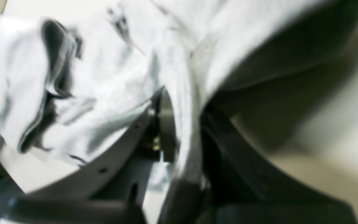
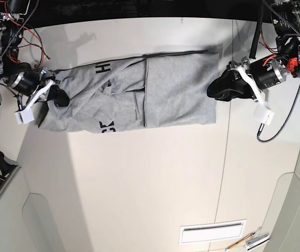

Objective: Fold the T-shirt properly
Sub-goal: 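Fold the collar end toward the left gripper with the right gripper, then lift the folded bundle with the right gripper and flip it over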

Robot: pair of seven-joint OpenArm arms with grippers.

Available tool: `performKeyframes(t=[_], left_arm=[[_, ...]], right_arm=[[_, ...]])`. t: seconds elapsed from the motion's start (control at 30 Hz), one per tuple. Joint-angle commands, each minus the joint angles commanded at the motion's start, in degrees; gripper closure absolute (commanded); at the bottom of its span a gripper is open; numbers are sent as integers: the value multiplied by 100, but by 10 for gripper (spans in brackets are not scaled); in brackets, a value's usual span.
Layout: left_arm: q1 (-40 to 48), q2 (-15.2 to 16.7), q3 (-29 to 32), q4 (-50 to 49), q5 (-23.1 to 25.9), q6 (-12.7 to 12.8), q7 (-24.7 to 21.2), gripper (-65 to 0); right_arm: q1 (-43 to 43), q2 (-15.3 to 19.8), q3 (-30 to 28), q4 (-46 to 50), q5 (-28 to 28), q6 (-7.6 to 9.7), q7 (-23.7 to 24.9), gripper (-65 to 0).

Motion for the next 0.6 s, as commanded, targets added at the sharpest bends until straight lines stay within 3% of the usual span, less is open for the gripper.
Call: performKeyframes(t=[0.2, 0.47, 0.6], left_arm=[[68, 0, 0, -216, 70, 0, 2, -230], [284, 0, 0, -732, 136, 0, 0, -230], [299, 2, 0, -984, 111, 0, -7, -230]], right_arm=[[2, 358, 33, 1143, 59, -22, -197, 0], [2, 267, -28, 2199, 323, -17, -234, 0], [4, 175, -649, 2319, 262, -17, -227, 0]])
